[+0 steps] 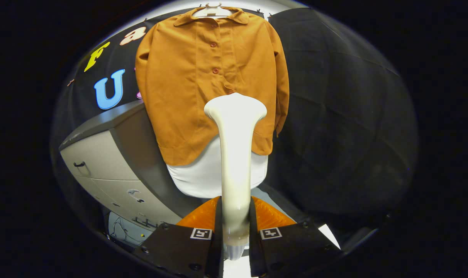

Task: Iron the clothes twice with a garment steamer, once on the left side and once on the right side.

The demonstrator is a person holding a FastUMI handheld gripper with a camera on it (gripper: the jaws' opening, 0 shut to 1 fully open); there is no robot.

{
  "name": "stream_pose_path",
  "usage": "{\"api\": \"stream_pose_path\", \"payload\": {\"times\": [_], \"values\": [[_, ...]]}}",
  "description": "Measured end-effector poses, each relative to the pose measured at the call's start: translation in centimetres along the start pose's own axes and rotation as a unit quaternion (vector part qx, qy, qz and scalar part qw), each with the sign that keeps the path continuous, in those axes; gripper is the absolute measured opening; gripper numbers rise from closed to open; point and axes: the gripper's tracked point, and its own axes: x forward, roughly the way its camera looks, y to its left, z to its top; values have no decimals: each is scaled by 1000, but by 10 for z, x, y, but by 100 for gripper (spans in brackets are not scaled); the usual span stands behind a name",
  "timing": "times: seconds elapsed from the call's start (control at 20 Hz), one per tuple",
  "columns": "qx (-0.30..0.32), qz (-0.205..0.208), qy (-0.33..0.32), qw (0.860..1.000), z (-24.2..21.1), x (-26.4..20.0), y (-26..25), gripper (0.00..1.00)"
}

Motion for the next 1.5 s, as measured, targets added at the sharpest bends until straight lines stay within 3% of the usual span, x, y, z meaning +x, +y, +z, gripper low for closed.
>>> {"api": "stream_pose_path", "payload": {"times": [0.5,0.95,1.2,1.5], "values": [[-3,24,-114,993,146,-49,61,30],[-9,72,-211,975,250,-119,149,30],[-5,98,-242,965,276,-159,199,30],[-18,108,-248,963,275,-197,251,30]]}}
